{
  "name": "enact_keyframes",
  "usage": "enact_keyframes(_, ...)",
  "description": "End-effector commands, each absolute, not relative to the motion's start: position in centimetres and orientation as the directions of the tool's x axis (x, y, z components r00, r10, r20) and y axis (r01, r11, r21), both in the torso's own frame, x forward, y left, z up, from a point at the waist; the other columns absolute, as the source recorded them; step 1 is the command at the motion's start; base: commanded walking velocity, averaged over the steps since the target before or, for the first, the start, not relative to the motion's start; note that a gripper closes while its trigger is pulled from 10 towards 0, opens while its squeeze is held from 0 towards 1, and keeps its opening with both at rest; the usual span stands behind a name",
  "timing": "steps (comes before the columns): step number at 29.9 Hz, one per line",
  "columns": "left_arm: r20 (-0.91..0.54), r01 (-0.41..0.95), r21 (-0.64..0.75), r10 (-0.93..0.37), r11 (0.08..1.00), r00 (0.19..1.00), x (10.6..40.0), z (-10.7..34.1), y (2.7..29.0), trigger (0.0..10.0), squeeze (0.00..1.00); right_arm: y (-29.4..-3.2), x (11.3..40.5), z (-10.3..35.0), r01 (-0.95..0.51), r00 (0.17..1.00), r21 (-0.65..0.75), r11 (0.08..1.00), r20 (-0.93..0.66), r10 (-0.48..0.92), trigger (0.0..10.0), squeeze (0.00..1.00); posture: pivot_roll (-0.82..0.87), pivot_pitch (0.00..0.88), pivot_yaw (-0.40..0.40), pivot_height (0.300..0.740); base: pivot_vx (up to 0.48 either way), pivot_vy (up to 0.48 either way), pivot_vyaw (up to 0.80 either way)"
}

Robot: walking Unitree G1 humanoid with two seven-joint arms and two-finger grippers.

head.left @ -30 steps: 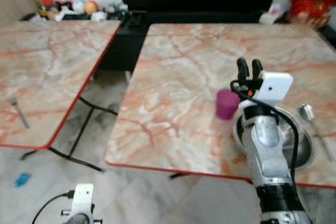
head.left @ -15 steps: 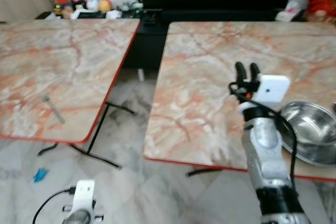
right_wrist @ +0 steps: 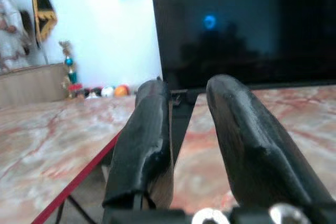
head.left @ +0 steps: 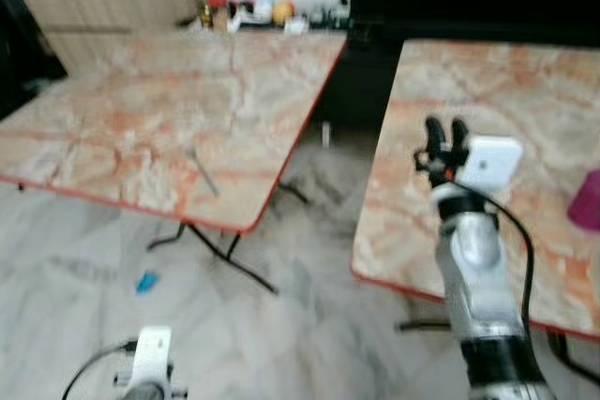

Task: Setting the table

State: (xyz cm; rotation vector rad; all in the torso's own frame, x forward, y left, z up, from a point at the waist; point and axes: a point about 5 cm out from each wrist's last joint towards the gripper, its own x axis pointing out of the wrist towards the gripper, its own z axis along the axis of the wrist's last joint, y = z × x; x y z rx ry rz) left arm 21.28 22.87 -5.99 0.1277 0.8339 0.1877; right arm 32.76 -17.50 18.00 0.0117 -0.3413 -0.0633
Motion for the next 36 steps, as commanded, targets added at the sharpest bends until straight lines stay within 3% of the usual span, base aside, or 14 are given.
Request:
enact_keyframes(1, -0.732, -0.127, 0.202, 0.236, 0.971, 0.64, 20.8, -6.1, 23.7, 10.0, 0.0, -16.2, 32.9, 18.6, 0.021, 0.936, 0.023, 1.0, 0.351, -0.028, 10.0, 0.0, 0.05, 0.0, 0.051, 0.74, 0.0, 0.326, 0.0)
enact_keyframes(12, -0.73, -0.13, 0.2, 0.236, 0.971, 0.641, 20.8, -6.0, 23.8, 10.0, 0.0, -17.2, 33.3, 18.2, 0.094, 0.944, 0.084, 0.992, 0.309, -0.115, 10.0, 0.0, 0.05, 0.0, 0.05, 0.74, 0.0, 0.327, -0.15)
enact_keyframes(16, -0.73, -0.129, 0.2, 0.236, 0.971, 0.642, 20.9, -6.0, 23.7, 10.0, 0.0, -17.4, 33.3, 18.3, 0.099, 0.941, 0.082, 0.992, 0.317, -0.12, 10.0, 0.0, 0.05, 0.0, 0.049, 0.74, 0.0, 0.326, -0.79)
enact_keyframes(36, -0.727, -0.134, 0.198, 0.237, 0.971, 0.645, 21.0, -6.0, 23.6, 10.0, 0.0, -16.7, 33.3, 18.5, 0.066, 0.94, 0.073, 0.995, 0.33, -0.087, 10.0, 0.0, 0.05, 0.0, 0.045, 0.74, 0.0, 0.33, 0.0)
